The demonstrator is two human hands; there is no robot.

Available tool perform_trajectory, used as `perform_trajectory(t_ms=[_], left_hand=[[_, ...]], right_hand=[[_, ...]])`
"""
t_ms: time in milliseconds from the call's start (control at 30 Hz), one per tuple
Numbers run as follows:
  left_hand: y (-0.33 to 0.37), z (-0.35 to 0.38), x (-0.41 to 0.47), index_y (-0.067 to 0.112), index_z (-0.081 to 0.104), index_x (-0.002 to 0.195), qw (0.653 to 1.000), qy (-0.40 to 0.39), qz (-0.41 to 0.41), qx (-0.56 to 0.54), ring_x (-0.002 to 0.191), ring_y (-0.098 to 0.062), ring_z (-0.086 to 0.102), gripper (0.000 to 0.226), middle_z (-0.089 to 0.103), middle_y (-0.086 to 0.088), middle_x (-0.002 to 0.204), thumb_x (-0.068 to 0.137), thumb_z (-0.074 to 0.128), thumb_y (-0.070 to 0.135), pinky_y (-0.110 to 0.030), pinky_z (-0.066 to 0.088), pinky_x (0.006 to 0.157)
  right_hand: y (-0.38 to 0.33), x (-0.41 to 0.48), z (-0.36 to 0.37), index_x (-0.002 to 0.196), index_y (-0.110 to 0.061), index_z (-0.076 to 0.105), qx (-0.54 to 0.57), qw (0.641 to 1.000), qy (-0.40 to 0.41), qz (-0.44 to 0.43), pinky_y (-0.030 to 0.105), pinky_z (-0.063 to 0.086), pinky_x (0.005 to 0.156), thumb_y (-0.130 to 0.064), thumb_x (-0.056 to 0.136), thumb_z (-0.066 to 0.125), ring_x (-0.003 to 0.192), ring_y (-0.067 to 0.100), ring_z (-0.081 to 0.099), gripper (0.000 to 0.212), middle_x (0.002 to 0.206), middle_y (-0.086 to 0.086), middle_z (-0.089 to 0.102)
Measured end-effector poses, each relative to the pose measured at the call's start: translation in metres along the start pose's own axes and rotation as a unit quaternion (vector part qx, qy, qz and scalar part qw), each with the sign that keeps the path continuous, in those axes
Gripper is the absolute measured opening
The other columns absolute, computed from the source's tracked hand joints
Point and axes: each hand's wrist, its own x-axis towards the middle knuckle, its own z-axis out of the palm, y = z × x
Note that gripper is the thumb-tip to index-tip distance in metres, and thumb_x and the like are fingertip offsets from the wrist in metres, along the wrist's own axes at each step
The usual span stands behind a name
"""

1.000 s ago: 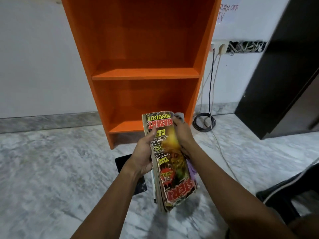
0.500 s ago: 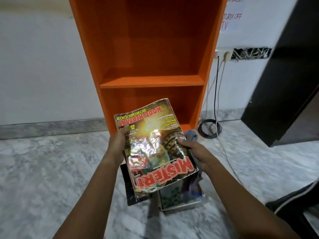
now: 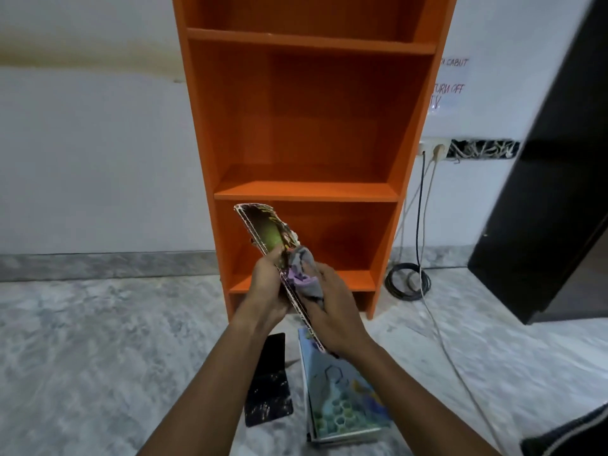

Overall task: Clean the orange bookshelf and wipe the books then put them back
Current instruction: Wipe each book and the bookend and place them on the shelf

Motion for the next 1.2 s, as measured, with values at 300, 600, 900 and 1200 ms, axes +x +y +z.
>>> perform_trajectory(t_ms=[300,600,900,1200], left_hand=[[0.086,0.044,-0.051,0.006,0.060,0.115,0.983,-0.153,0.069,0.074,0.102,-0.040,0.072,0.049,0.074,-0.022,0.107,0.108,0.030,0.043,-0.061,0.050,0.097],[0.205,0.040,-0.031,0.005,0.056,0.122,0.935,-0.105,0.107,0.321,0.082,-0.033,0.074,0.050,0.073,-0.016,0.093,0.102,0.048,0.050,-0.048,0.057,0.081],[0.197,-0.024,0.003,0.022,0.049,0.131,0.893,-0.107,0.161,0.407,0.102,-0.032,0.074,0.047,0.072,-0.014,0.116,0.092,0.066,0.001,-0.039,0.063,0.062],[0.205,-0.007,0.071,0.022,0.049,0.135,0.816,0.030,0.360,0.452,0.125,-0.028,0.060,0.052,0.065,-0.004,0.131,0.091,0.066,0.000,-0.057,0.057,0.093]], right_hand=[[-0.026,0.050,-0.071,0.104,-0.020,0.064,0.415,0.851,0.068,0.314,0.038,0.061,0.077,-0.045,0.102,0.053,0.082,0.024,0.076,0.027,0.094,0.009,0.079],[-0.052,0.115,-0.113,0.103,0.001,0.071,0.502,0.819,0.036,0.275,0.042,0.064,0.062,-0.016,0.084,0.076,0.068,0.031,0.075,0.026,0.087,0.021,0.077],[-0.040,0.186,-0.108,0.090,-0.004,0.063,0.273,0.921,0.091,0.262,0.031,0.058,0.054,-0.016,0.085,0.081,0.062,0.025,0.074,0.022,0.079,0.015,0.075],[-0.002,0.241,-0.020,0.069,-0.011,0.051,0.188,0.935,0.048,0.296,0.051,0.042,0.068,-0.027,0.096,0.072,0.060,0.027,0.043,0.037,0.061,0.011,0.046]])
